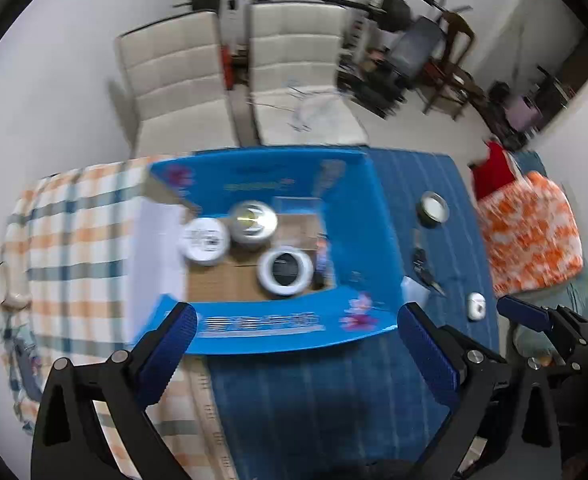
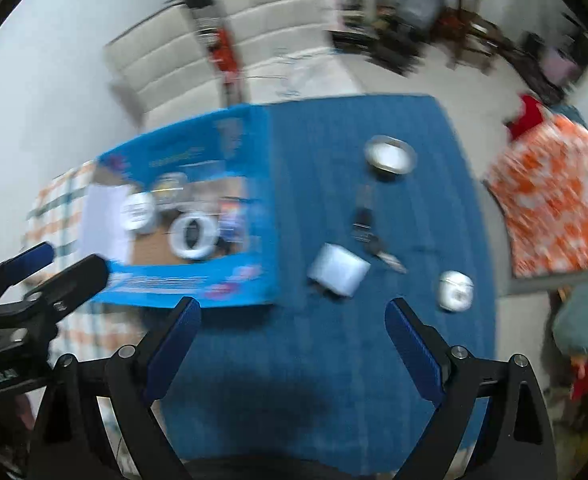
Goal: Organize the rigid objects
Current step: 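Grasp the grey charger with the left tool while the right tool grasps the white earbud case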
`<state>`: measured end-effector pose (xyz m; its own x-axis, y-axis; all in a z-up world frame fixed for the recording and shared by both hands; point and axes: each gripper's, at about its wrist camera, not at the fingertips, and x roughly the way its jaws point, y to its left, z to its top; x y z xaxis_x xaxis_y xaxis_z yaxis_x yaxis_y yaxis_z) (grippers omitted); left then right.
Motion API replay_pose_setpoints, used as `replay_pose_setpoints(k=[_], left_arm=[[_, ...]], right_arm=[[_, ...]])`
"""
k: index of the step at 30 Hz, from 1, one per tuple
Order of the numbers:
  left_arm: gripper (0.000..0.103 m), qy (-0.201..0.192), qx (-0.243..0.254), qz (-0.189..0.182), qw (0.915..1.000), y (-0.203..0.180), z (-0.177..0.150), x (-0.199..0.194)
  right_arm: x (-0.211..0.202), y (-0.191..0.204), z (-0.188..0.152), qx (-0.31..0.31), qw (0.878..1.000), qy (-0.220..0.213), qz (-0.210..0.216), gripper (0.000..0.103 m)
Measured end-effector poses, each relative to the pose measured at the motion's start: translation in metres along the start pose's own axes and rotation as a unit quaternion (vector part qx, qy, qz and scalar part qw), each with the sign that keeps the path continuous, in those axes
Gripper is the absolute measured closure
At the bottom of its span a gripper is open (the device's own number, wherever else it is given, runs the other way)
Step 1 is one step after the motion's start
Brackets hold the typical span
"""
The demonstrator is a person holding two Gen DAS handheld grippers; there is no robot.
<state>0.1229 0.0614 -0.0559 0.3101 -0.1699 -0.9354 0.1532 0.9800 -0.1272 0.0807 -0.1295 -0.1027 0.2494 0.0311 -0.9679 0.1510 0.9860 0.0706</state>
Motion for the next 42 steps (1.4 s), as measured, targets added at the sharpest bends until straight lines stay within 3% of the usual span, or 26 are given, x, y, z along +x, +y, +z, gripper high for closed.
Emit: replay_pose_setpoints(k=[4, 10, 17, 20, 26, 32, 34, 37, 40, 41, 42], left_arm=[[0.0, 0.019, 0.041, -0.019, 0.9988, -0.056, -0.001, 0.029], [0.0, 0.074, 0.103, -0.035, 0.9912, -0.14, -0.015, 0.092], [0.0, 0.105, 0.171, -0.017, 0.9794, -0.22, -0.007, 0.169], [0.0, 0.126, 0.188, 0.006, 0.974, -0.238, -0.003, 0.205], [0.0, 0.186, 0.177, 0.036, 0.9658, -0.241, -0.01, 0.261], [0.002, 0.206, 0.17, 0.074, 0.9609, -0.235, -0.022, 0.287], [0.009, 0.216, 0.156, 0.076, 0.961, -0.229, -0.023, 0.291], [0.021, 0.224, 0.128, 0.062, 0.9642, -0.221, -0.025, 0.296], [0.03, 0.214, 0.113, 0.05, 0.969, -0.217, -0.025, 0.293], [0.04, 0.211, 0.113, 0.048, 0.9699, -0.216, -0.026, 0.29], [0.044, 0.205, 0.112, 0.044, 0.9713, -0.218, -0.025, 0.287]], right_arm=[[0.02, -0.094, -0.017, 0.082, 0.996, 0.018, -0.035, 0.008], [0.06, -0.195, -0.033, 0.165, 0.984, 0.043, -0.054, 0.008], [0.104, -0.255, -0.034, 0.2, 0.976, 0.055, -0.062, 0.008], [0.127, -0.264, -0.029, 0.202, 0.976, 0.072, -0.048, 0.008], [0.167, -0.256, -0.017, 0.192, 0.976, 0.094, -0.034, 0.008], [0.202, -0.254, -0.011, 0.193, 0.974, 0.12, -0.019, 0.009], [0.208, -0.254, -0.011, 0.196, 0.973, 0.122, -0.016, 0.012], [0.212, -0.25, -0.013, 0.191, 0.974, 0.115, -0.039, 0.02], [0.21, -0.243, -0.014, 0.179, 0.975, 0.111, -0.069, 0.034], [0.208, -0.241, -0.013, 0.172, 0.977, 0.105, -0.074, 0.046], [0.206, -0.238, -0.012, 0.164, 0.978, 0.102, -0.076, 0.054]])
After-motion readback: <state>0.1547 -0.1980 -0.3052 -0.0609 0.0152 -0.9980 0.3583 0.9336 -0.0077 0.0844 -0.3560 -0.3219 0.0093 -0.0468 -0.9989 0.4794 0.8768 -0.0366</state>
